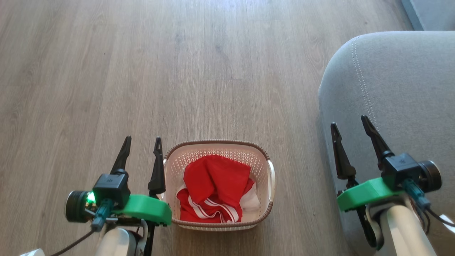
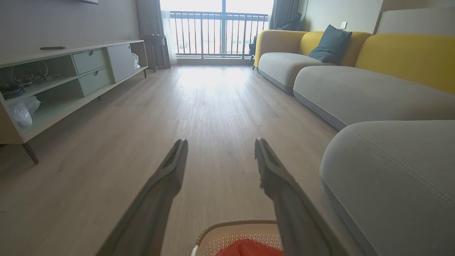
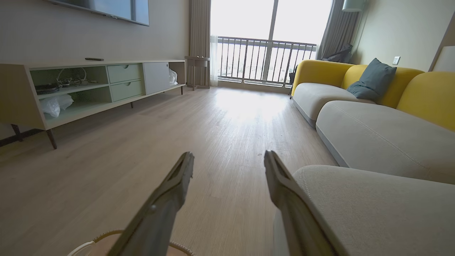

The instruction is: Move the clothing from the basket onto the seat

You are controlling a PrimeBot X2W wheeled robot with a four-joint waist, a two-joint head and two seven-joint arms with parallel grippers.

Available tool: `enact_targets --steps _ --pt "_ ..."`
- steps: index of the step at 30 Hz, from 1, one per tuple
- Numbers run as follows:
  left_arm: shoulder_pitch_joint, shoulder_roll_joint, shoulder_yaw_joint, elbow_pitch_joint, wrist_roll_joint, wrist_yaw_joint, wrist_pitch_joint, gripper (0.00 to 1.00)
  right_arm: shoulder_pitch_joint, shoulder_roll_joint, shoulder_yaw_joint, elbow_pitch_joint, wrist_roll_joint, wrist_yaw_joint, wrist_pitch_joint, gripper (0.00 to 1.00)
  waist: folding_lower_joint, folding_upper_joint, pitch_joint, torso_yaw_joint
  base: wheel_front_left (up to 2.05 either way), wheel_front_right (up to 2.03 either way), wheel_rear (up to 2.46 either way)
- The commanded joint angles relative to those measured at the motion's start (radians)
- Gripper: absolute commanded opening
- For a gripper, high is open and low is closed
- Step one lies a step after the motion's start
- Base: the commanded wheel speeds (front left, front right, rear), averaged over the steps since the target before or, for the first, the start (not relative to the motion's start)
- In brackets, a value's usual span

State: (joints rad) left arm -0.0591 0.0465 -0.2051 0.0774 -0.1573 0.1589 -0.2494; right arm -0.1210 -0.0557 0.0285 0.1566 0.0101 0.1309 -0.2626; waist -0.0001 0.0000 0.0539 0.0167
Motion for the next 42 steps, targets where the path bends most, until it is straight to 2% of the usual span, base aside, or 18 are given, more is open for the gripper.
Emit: enact_targets --steps 1,16,27,33,42 --pt "-0.038 0.004 0.026 -0.038 0.018 0.009 -0.012 1.00 -0.005 0.005 0.018 -0.031 0.005 0.000 0.001 1.00 0.0001 0.0000 -0.002 0.001 0.00 0.00 0.00" --pt "-0.034 0.004 -0.004 -0.049 0.024 0.029 -0.012 1.00 0.002 0.005 0.018 -0.023 -0.001 0.000 0.001 1.00 0.0001 0.0000 -0.015 0.005 0.00 0.00 0.00" --pt "-0.048 0.004 -0.008 -0.031 0.016 0.020 -0.012 1.00 -0.011 0.005 0.018 -0.027 -0.008 0.000 0.001 1.00 0.0001 0.0000 0.030 -0.003 0.00 0.00 0.00" --pt "-0.093 0.004 -0.026 0.030 -0.010 -0.009 -0.012 1.00 -0.033 0.005 0.001 -0.045 -0.020 0.000 0.001 1.00 0.0001 0.0000 0.138 -0.012 0.00 0.00 0.00" --pt "-0.273 0.004 -0.068 0.225 -0.005 -0.058 -0.012 1.00 -0.088 0.005 -0.009 -0.095 -0.041 0.000 0.001 1.00 0.0001 0.0000 0.431 -0.038 0.00 0.00 0.00"
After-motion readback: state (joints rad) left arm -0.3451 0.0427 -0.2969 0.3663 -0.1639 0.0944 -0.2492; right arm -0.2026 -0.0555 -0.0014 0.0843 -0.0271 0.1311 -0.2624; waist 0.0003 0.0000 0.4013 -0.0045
